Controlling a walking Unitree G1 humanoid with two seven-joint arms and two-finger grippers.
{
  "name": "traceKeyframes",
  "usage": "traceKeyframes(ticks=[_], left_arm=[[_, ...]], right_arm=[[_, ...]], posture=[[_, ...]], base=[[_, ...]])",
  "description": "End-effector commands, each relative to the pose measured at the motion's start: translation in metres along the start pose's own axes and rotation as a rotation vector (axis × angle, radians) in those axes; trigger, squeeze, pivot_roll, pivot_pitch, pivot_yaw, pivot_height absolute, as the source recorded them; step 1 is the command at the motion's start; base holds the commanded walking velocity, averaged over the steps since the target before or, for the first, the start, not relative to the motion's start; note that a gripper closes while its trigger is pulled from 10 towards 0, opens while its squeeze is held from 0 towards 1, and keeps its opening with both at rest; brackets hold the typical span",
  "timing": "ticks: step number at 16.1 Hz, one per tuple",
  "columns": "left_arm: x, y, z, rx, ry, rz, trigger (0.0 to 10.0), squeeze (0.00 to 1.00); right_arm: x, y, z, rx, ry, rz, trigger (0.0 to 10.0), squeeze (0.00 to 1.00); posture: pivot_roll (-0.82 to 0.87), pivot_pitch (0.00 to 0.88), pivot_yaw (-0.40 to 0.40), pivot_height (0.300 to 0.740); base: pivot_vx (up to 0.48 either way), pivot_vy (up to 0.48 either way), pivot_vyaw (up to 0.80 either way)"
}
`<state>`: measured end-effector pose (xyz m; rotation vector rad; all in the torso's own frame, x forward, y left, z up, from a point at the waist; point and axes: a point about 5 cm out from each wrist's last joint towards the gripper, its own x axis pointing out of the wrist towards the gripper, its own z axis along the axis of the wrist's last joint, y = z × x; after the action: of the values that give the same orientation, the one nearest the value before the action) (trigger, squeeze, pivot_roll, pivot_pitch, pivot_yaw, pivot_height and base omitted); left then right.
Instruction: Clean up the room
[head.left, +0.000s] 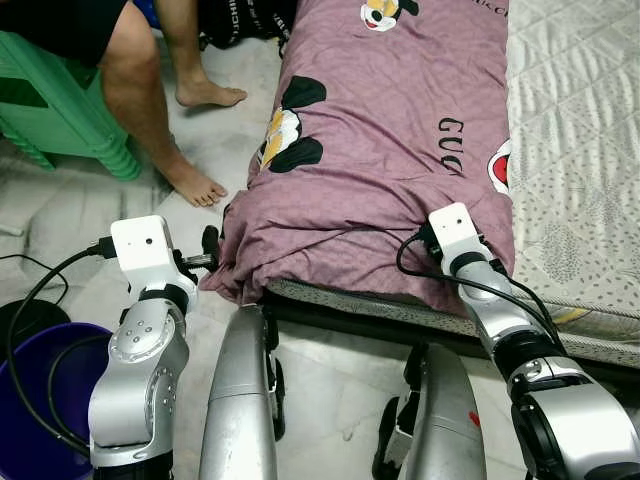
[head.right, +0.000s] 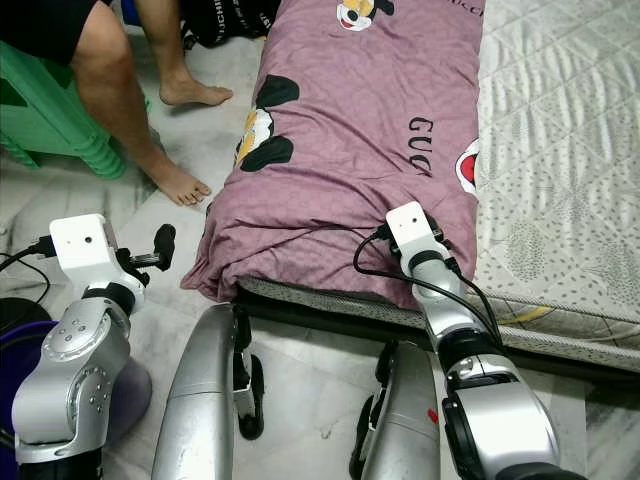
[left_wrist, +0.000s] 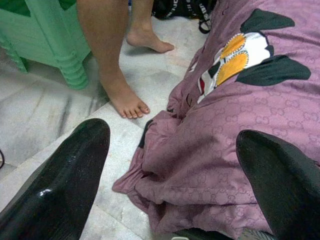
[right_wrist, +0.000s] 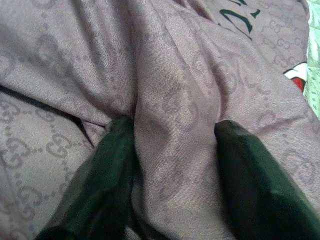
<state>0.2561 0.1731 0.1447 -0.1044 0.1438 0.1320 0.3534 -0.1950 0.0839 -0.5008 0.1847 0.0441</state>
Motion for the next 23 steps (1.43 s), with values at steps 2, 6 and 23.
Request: traceKeyframes(ticks=[2, 6, 23], left_arm=[[0.000, 0.004, -0.003, 0.003, 0.002, 0.023, 10.0, 0.00], [0.008, 0.002, 0.000, -0.006, -0.017, 0.025, 10.0, 0.00], [0.037, -0.011, 0.003, -0.053, -0.084, -0.002, 10.0, 0.00]], right_arm=[[0.000, 0.002, -0.003, 0.056, 0.014, 0.008, 0.0, 0.00], [0.004, 0.001, 0.001, 0.138, 0.030, 0.008, 0.0, 0.00], [-0.035, -0.098, -0.060, 0.206, 0.168, -0.059, 0.0, 0.00]], posture=[[0.22, 0.175, 0.022, 0.586], [0.21, 0.144, 0.012, 0.586], [0.11, 0.073, 0.000, 0.586]], base=[[0.000, 0.000, 0.00], [0.000, 0.000, 0.00], [0.000, 0.000, 0.00]])
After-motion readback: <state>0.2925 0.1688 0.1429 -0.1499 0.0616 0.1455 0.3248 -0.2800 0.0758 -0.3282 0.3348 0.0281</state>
